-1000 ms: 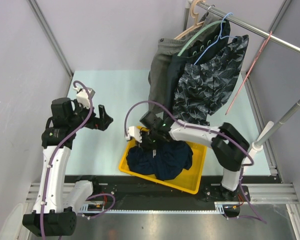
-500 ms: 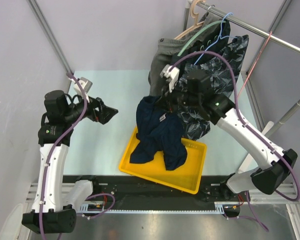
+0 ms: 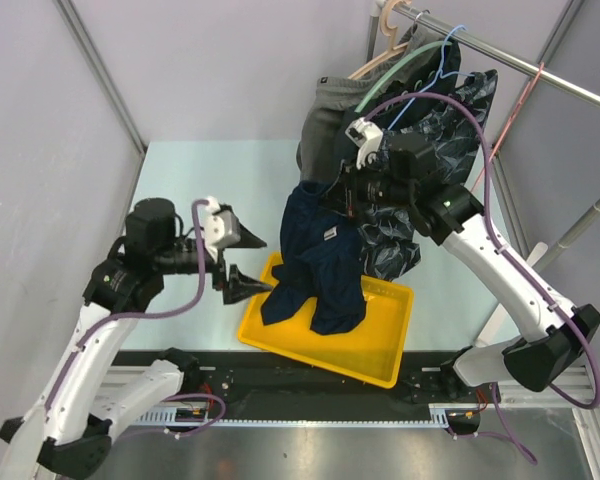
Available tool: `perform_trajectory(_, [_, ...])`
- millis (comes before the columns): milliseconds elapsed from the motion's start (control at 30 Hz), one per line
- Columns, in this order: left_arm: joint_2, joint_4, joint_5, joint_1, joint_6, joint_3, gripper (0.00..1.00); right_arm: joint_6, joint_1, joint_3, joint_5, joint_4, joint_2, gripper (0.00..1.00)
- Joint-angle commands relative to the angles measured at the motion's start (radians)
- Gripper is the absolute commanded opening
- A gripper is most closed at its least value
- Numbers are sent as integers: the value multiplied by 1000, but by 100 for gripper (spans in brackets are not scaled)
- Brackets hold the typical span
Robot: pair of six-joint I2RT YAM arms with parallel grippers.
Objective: Place the shorts on the hanger
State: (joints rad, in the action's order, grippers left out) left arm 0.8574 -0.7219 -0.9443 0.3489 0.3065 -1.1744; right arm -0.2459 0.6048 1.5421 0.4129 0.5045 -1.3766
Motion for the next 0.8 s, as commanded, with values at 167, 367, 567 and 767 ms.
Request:
perform_trajectory(167, [134,80,127,318,112,27,92,-164,-7,-83,182,-50,59,0])
perform_trajectory(367, [224,262,169,412,10,30,96,-187,-7,-97,248,-50,59,0])
perform_trajectory(567, [195,369,245,335,-41,94,99,-145,-7,-103,285,-18,91,0])
perform_trajectory(767, [173,406,297,323,-17,148,100,-177,-7,-128,316,-60,111,0])
